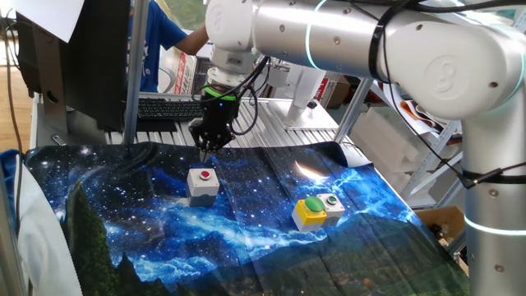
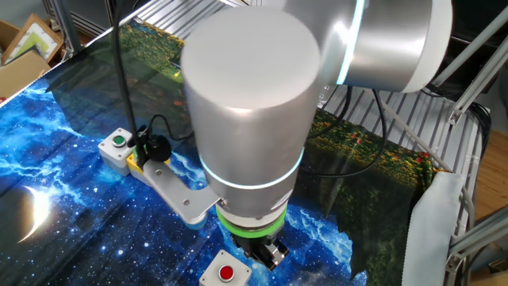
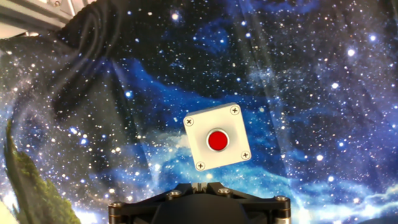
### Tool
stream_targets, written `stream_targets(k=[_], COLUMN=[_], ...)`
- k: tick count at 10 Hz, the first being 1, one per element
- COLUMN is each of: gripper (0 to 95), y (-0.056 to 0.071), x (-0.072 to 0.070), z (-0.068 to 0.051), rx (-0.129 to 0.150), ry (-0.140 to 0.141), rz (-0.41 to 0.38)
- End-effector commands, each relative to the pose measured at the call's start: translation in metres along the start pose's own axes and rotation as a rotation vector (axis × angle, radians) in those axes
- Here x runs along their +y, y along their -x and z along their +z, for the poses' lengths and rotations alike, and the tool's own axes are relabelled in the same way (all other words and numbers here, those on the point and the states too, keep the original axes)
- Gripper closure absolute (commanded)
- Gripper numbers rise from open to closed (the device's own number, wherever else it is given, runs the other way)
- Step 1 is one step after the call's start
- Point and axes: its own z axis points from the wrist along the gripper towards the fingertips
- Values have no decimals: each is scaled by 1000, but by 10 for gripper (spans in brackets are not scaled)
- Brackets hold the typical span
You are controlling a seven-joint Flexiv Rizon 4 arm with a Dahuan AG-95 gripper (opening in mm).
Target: Press three buttons from left to right in sequence
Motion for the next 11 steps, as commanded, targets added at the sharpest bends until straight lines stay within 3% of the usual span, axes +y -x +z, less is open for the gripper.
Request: stream_targets(k=[1, 4, 8, 10, 11], gripper=[950, 950, 950, 950, 950], y=[-1, 0, 0, 0, 0], x=[0, 1, 1, 1, 1], z=[1, 2, 2, 2, 2], rx=[-11, -7, -47, -72, -74], ry=[4, -1, -3, -36, -37], rz=[-1, -5, 8, 16, 22])
